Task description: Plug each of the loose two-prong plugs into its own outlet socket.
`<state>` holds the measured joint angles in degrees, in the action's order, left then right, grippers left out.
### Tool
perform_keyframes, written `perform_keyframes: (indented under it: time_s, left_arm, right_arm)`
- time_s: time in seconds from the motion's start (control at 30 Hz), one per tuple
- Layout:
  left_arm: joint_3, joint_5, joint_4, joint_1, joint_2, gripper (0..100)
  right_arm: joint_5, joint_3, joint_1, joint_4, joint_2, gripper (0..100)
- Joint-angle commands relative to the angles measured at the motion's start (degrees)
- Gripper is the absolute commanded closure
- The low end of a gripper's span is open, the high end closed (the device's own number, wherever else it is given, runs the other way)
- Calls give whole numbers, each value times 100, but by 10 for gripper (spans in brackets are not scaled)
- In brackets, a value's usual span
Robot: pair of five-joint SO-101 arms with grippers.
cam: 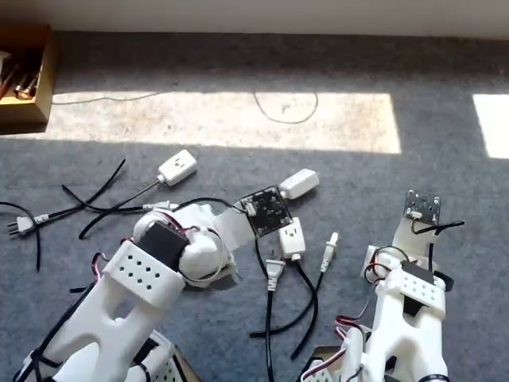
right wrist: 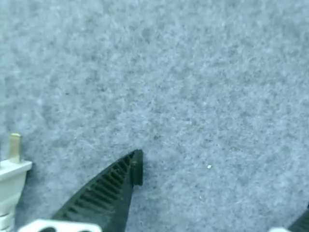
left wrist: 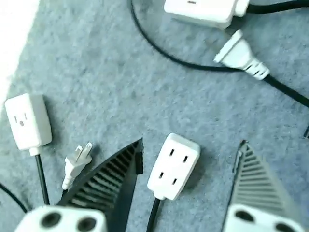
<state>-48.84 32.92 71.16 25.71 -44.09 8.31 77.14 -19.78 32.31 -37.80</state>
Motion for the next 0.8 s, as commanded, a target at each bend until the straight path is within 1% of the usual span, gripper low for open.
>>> perform_keyframes:
  time_s: [0.0, 0.03, 0.1, 0.17, 0.23, 0.3, 0.37, 0.4, 0.43, 0.5, 0.53, 0.6, 0.67, 0.77]
  left_arm:
    - [233, -352, 26, -119, -75, 698]
    - [233, -501, 26, -435, -75, 699]
    - [242, -1055, -97, -1235, -75, 699]
    - [224, -1503, -176, -2105, -75, 699]
    - [198, -1582, -185, -2870, -75, 699]
    - [75, -1582, -220, -3398, -75, 699]
    - [-171, -1670, -378, -3714, -75, 699]
    - [-356, -1829, -536, -3811, -75, 699]
    - [-549, -2031, -738, -3908, -75, 699]
    - [-927, -2251, -1196, -4110, -75, 699]
    - [-1024, -2259, -1371, -4215, -75, 699]
    - [-1051, -2259, -1512, -4444, -75, 699]
    - [-1077, -2251, -1530, -4479, -75, 699]
    - [-1218, -2251, -1679, -4409, -75, 698]
  right_arm:
    - [70, -22, 66, -92, -101, 503]
    - [88, -22, 66, -75, -101, 503]
    - [387, -22, 119, -57, -145, 503]
    - [598, -75, 409, 180, -145, 510]
    - [615, -189, 910, 558, -154, 555]
    - [624, -462, 1455, 892, -154, 619]
    - [580, -875, 1868, 1279, -136, 675]
    - [466, -1130, 2044, 1604, -92, 695]
    - [114, -1393, 2229, 1965, -84, 707]
    - [-1011, -1877, 2554, 2782, -84, 728]
    - [-1538, -2105, 2668, 2993, -84, 735]
    - [-2215, -2290, 2510, 2862, -84, 751]
    - [-2760, -2193, 2273, 2695, -84, 768]
    - [-3376, -2018, 2378, 2571, -84, 771]
